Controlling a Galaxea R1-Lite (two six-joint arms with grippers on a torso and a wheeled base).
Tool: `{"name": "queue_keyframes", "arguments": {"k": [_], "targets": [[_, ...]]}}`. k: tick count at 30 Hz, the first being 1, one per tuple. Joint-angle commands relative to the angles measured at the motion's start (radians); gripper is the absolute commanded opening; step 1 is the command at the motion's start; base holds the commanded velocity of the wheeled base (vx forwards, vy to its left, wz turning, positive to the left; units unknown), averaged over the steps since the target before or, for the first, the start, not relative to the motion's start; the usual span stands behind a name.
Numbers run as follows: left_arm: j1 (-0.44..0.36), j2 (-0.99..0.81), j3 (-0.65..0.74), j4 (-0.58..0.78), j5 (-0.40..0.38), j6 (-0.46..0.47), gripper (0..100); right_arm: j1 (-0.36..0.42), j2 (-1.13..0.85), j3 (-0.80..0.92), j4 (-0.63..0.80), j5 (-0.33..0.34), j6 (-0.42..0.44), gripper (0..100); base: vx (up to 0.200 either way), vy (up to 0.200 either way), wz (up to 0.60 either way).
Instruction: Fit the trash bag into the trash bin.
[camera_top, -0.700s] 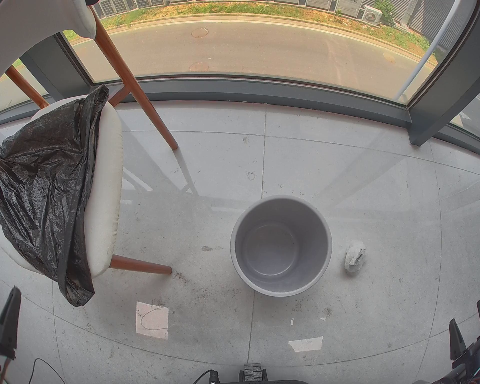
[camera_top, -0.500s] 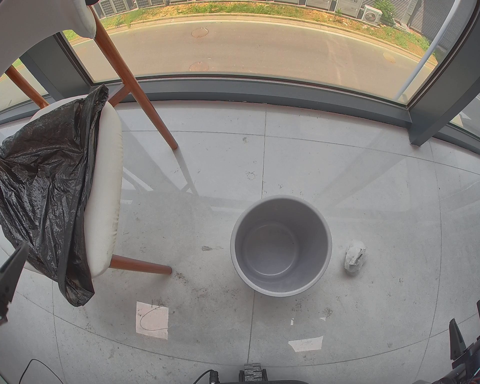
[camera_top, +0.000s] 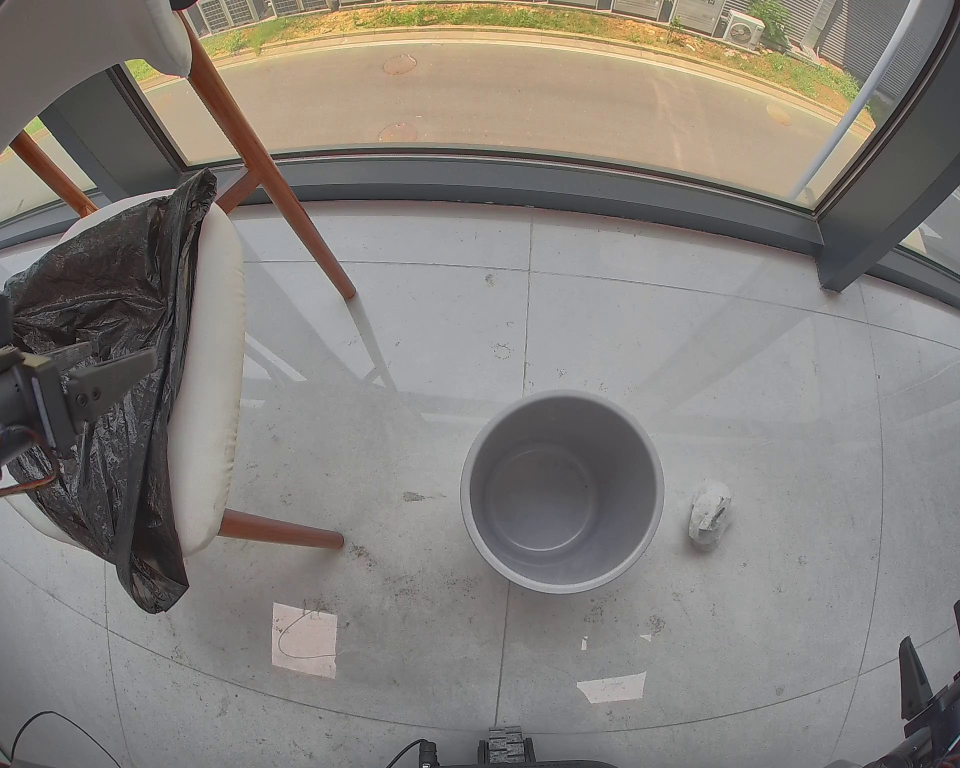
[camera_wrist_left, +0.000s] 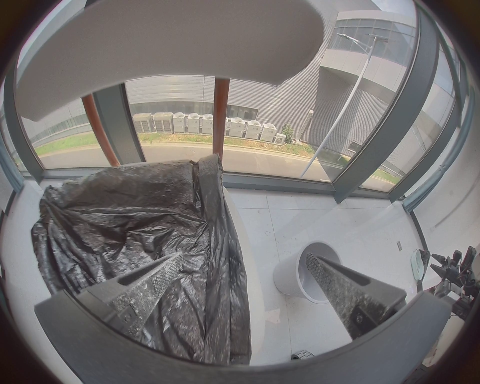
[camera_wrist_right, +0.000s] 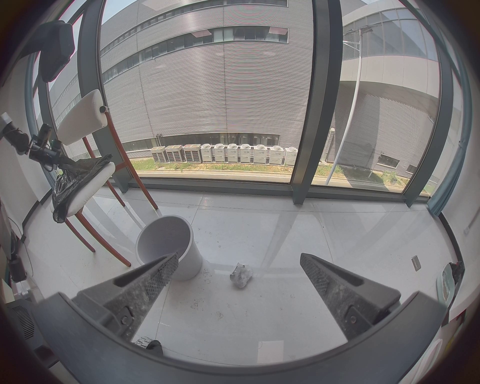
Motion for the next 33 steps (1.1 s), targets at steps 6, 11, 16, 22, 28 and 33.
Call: {"name": "queue_keyframes", "arguments": {"k": [6, 11, 16, 22, 28, 33], "targets": [[-0.002, 0.279, -0.124, -0.028, -0.006, 0.041, 100, 0.0, -0.01, 0.018, 0.0, -0.001, 0.001, 100, 0.0, 0.0, 0.0], [-0.002, 0.338, -0.164, -0.057, -0.005, 0.078, 100, 0.0, -0.01, 0.018, 0.0, 0.0, -0.001, 100, 0.0, 0.0, 0.0], [-0.002, 0.348, -0.165, -0.057, 0.0, 0.132, 100, 0.0, -0.01, 0.018, 0.0, 0.0, -0.001, 100, 0.0, 0.0, 0.0], [-0.001, 0.342, -0.162, -0.056, 0.001, 0.133, 0, 0.0, -0.01, 0.018, 0.0, 0.002, -0.002, 100, 0.0, 0.0, 0.0], [0.01, 0.336, -0.157, -0.047, 0.001, 0.123, 0, 0.0, -0.01, 0.018, 0.0, 0.0, -0.002, 100, 0.0, 0.0, 0.0], [0.05, 0.27, -0.141, -0.047, -0.005, 0.04, 0, 0.0, -0.01, 0.018, 0.0, 0.0, -0.001, 100, 0.0, 0.0, 0.0]]}}
